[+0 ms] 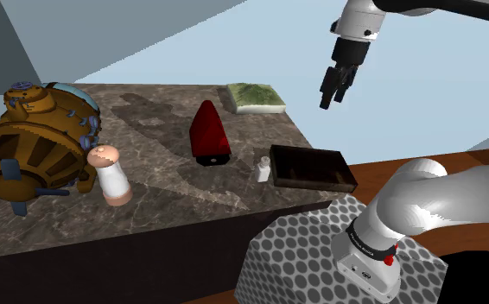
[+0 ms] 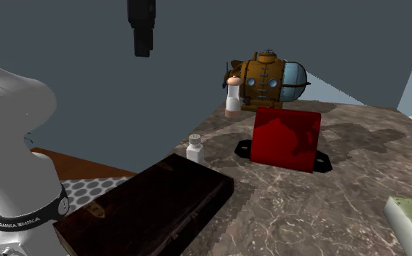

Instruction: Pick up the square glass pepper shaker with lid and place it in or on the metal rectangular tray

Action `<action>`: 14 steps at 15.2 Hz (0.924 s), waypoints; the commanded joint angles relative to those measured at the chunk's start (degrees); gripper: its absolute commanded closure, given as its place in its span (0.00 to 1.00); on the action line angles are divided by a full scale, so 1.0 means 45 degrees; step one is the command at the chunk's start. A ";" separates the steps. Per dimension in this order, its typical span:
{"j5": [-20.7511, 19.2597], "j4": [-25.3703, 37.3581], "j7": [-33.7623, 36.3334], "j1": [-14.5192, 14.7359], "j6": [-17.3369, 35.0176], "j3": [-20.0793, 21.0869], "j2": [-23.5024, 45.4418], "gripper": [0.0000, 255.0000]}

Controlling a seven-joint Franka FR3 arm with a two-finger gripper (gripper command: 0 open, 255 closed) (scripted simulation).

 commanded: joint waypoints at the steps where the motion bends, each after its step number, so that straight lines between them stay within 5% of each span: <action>1: 0.0000 0.0000 0.0000 0.0000 0.0000 0.0000 0.0000 0.00; 14: 0.0934 -0.3961 0.2877 0.0492 0.6642 0.2910 0.1202 0.00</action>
